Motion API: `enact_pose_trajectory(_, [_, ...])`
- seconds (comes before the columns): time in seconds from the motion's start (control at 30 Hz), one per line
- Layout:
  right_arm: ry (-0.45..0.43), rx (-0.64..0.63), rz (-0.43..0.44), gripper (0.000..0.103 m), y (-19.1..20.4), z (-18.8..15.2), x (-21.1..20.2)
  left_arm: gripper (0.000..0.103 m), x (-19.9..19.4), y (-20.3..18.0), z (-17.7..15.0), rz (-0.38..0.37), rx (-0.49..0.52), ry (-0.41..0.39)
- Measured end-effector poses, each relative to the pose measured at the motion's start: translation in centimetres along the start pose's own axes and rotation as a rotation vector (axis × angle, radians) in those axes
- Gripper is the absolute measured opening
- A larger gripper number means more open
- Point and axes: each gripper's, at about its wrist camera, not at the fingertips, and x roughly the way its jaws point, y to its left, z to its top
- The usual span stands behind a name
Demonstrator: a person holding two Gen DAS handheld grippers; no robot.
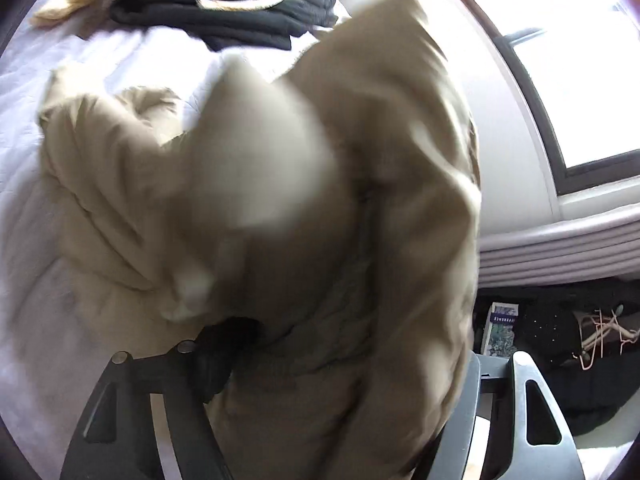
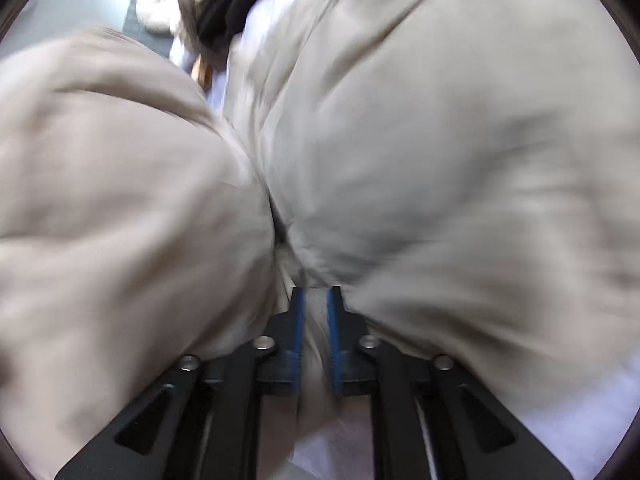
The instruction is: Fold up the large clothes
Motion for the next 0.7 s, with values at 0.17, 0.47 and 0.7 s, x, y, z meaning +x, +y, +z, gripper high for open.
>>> enact_pose_trajectory(0.17, [-0.133,-0.001,-0.109,0.054,-2.1,-1.8,-7.3,0.083,6.6,-1.7,1.7,-0.045,-0.009,0.052])
enact_pose_trajectory(0.47, [-0.243,-0.187,-0.129,0.087,-0.5,-8.3,-14.3,0.091,12.1,-4.8,3.4,-0.013,0.036,0.062])
enact_pose_trajectory(0.7, [-0.315,-0.263,-0.308,0.040,2.6,-5.8,-10.7,0.091,10.1,-6.3,6.3,-0.004,0.100,0.020])
